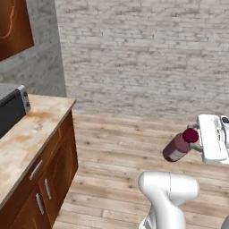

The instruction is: Move the drinks to the dining counter.

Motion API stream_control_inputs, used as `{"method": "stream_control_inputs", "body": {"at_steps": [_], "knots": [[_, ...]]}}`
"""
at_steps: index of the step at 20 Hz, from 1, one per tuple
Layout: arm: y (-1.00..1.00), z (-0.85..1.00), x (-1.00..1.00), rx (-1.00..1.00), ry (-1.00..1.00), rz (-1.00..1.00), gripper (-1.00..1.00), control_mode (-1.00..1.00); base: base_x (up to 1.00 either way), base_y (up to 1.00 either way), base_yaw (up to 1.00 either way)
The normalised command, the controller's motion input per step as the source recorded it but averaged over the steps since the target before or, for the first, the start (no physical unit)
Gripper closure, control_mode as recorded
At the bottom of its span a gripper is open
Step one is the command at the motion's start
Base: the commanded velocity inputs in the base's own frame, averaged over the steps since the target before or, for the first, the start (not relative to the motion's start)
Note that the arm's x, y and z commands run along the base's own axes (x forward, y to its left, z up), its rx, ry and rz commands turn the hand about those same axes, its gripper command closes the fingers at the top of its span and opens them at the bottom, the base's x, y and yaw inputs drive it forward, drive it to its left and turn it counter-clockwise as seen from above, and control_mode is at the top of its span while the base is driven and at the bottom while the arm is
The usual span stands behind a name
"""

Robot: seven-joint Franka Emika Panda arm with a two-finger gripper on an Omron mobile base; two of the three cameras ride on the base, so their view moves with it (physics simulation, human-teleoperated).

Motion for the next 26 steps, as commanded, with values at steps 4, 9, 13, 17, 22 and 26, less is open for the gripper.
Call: {"method": "stream_control_inputs", "body": {"at_steps": [4, 9, 13, 17, 22, 26], "knots": [[0.0, 0.0, 0.0, 0.0, 0.0, 0.0, 1.0, 1.0, -0.7, 0.0, -0.47], [0.0, 0.0, 0.0, 0.0, 0.0, 0.0, 1.0, 1.0, -0.26, 0.0, -0.54], [0.0, 0.0, 0.0, 0.0, 0.0, 0.0, 1.0, 1.0, -0.11, 0.0, -0.56], [0.0, 0.0, 0.0, 0.0, 0.0, 0.0, 1.0, 1.0, 0.0, 0.0, -0.55], [0.0, 0.0, 0.0, 0.0, 0.0, 0.0, 1.0, 1.0, -0.01, 0.0, -0.52], [0.0, 0.0, 0.0, 0.0, 0.0, 0.0, 1.0, 1.0, 0.0, 0.0, -0.48]]}}
